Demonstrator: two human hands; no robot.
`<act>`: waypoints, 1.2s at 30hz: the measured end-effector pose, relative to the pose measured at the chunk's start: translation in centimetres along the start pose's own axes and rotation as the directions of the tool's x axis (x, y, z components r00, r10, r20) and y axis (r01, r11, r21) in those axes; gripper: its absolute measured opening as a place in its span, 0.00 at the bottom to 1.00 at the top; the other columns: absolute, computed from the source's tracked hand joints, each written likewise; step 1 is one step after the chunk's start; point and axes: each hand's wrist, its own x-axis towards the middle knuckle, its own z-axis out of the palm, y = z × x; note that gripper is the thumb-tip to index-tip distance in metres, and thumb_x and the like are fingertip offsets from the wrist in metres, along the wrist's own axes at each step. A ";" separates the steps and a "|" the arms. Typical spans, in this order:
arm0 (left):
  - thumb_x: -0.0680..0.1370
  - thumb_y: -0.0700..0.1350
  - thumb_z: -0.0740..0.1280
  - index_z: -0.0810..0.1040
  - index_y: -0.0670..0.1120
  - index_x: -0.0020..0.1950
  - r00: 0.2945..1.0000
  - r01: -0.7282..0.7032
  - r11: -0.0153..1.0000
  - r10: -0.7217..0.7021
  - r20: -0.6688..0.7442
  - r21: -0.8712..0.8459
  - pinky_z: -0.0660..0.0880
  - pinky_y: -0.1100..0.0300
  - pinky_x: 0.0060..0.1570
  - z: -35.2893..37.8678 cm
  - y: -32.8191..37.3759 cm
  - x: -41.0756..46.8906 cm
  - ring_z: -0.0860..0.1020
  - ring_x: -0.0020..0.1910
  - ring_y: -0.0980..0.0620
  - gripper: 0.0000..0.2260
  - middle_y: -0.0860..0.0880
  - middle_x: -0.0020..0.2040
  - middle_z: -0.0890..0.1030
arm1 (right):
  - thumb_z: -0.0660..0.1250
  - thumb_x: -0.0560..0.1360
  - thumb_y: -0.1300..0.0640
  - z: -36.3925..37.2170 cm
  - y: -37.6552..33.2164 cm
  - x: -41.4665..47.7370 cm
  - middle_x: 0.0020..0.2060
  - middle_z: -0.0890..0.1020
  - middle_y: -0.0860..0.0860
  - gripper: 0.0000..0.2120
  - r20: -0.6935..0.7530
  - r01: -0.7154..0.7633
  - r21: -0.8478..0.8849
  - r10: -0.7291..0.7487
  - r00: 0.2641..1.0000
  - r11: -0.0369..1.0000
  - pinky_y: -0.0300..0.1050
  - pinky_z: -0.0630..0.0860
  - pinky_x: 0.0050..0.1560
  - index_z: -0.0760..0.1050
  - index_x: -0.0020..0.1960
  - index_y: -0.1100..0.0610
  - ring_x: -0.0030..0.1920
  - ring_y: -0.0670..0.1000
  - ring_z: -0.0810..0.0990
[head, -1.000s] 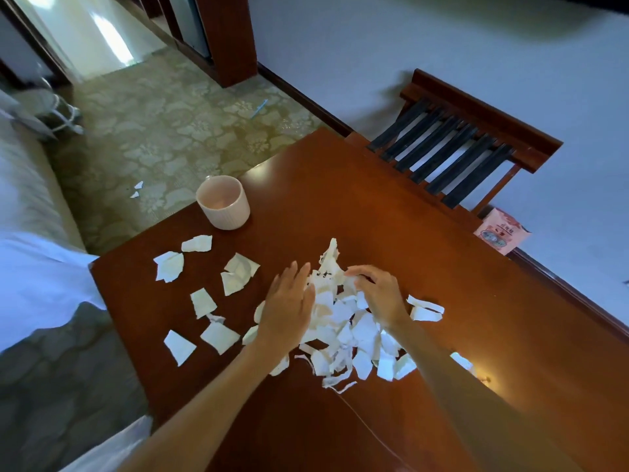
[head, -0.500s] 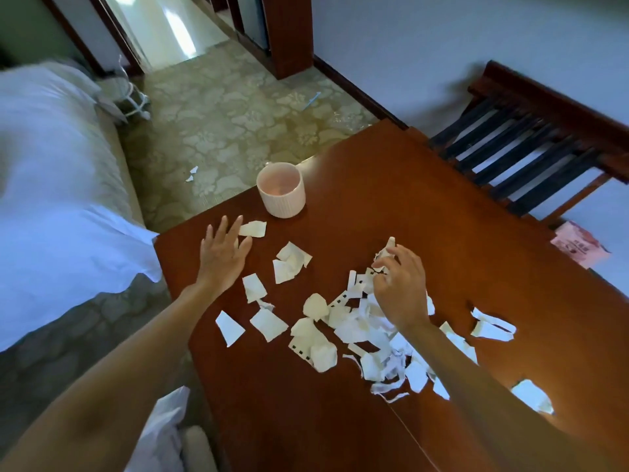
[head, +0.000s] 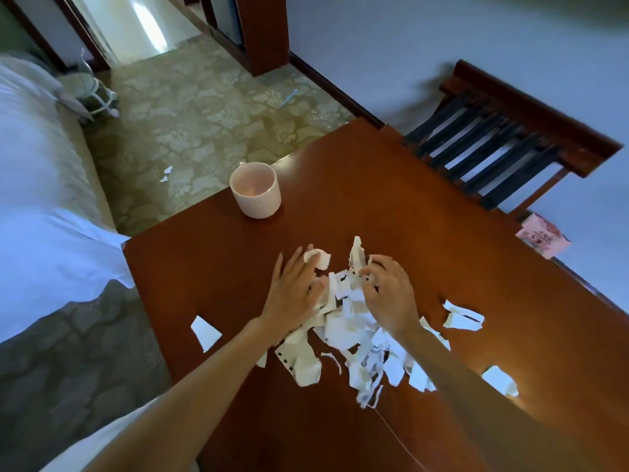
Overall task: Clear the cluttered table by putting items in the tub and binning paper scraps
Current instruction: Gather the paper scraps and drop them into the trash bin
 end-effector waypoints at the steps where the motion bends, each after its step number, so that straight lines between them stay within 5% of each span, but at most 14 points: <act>1: 0.76 0.52 0.48 0.78 0.46 0.61 1.000 -0.011 0.999 0.011 0.010 -0.038 0.57 0.42 0.71 -0.2 1.1 0.2 0.65 0.73 0.44 0.24 0.42 0.72 0.69 | 0.62 0.76 0.65 -0.2 0.2 -0.2 0.61 0.77 0.55 0.11 0.000 -0.003 0.021 0.003 1.000 1.000 0.51 0.62 0.73 0.81 0.54 0.62 0.65 0.53 0.72; 4: 0.76 0.58 0.42 0.63 0.51 0.74 1.000 0.002 0.980 -0.001 0.007 -0.200 0.40 0.51 0.75 -1.2 2.9 0.5 0.50 0.78 0.52 0.29 0.49 0.78 0.55 | 0.64 0.70 0.67 -0.4 0.6 -1.0 0.52 0.82 0.59 0.09 -0.069 0.026 0.102 -0.019 0.997 0.994 0.65 0.72 0.62 0.84 0.43 0.63 0.56 0.60 0.80; 7: 0.75 0.58 0.43 0.71 0.49 0.69 0.984 0.027 0.962 -0.073 -0.161 -0.271 0.42 0.50 0.74 -2.7 2.1 -1.2 0.55 0.77 0.46 0.30 0.45 0.76 0.60 | 0.60 0.70 0.60 -0.3 0.8 -1.8 0.51 0.83 0.59 0.13 -0.142 0.057 0.165 -0.034 0.989 0.985 0.68 0.73 0.59 0.84 0.38 0.61 0.54 0.59 0.80; 10: 0.79 0.53 0.50 0.71 0.46 0.70 0.881 0.282 0.916 -0.365 -0.302 -0.284 0.45 0.50 0.74 -2.8 -1.0 -5.1 0.55 0.77 0.44 0.23 0.43 0.75 0.62 | 0.57 0.71 0.55 0.1 0.5 -2.2 0.57 0.81 0.56 0.18 -0.124 0.020 0.200 0.005 0.992 0.980 0.63 0.70 0.65 0.84 0.40 0.60 0.60 0.54 0.77; 13: 0.82 0.51 0.53 0.59 0.49 0.76 0.752 0.593 0.776 -0.629 -0.195 -0.217 0.41 0.45 0.74 -1.7 -3.5 -9.1 0.44 0.77 0.40 0.22 0.42 0.78 0.51 | 0.58 0.70 0.60 0.8 0.0 -2.7 0.59 0.80 0.57 0.15 -0.126 0.044 0.209 -0.018 0.992 0.977 0.62 0.69 0.67 0.84 0.44 0.60 0.62 0.51 0.74; 15: 0.82 0.53 0.52 0.53 0.50 0.77 0.730 0.644 0.731 -0.676 -0.104 -0.226 0.40 0.45 0.75 -1.0 -3.9 -10.1 0.41 0.77 0.40 0.24 0.41 0.78 0.47 | 0.57 0.69 0.60 1.0 -0.5 -3.0 0.62 0.78 0.57 0.17 -0.081 0.014 0.239 0.006 0.997 0.971 0.59 0.65 0.71 0.83 0.48 0.61 0.66 0.54 0.72; 25: 0.72 0.62 0.38 0.52 0.45 0.77 0.924 0.280 0.877 -0.356 -0.137 -0.391 0.42 0.59 0.74 1.1 2.0 -7.1 0.47 0.78 0.48 0.37 0.43 0.78 0.51 | 0.55 0.72 0.53 -1.1 2.1 -4.1 0.57 0.80 0.57 0.21 -0.262 0.036 0.309 0.048 0.964 0.950 0.60 0.75 0.60 0.81 0.54 0.61 0.60 0.58 0.77; 32: 0.76 0.61 0.45 0.49 0.51 0.78 0.980 0.108 0.872 -0.174 -0.097 -0.477 0.42 0.58 0.74 1.0 4.8 -2.0 0.42 0.77 0.54 0.31 0.49 0.79 0.46 | 0.51 0.73 0.51 -5.4 8.9 -4.8 0.66 0.75 0.53 0.25 -0.355 -0.239 0.396 0.388 0.851 0.887 0.56 0.54 0.76 0.76 0.63 0.57 0.72 0.53 0.65; 36: 0.73 0.64 0.44 0.53 0.51 0.77 0.990 0.005 0.871 -0.072 -0.117 -0.491 0.42 0.57 0.73 0.8 4.6 0.7 0.45 0.78 0.53 0.34 0.50 0.79 0.50 | 0.48 0.74 0.46 -5.1 11.2 -5.8 0.71 0.69 0.50 0.27 -0.247 -0.247 0.369 0.350 0.904 0.896 0.52 0.50 0.77 0.74 0.65 0.55 0.75 0.50 0.59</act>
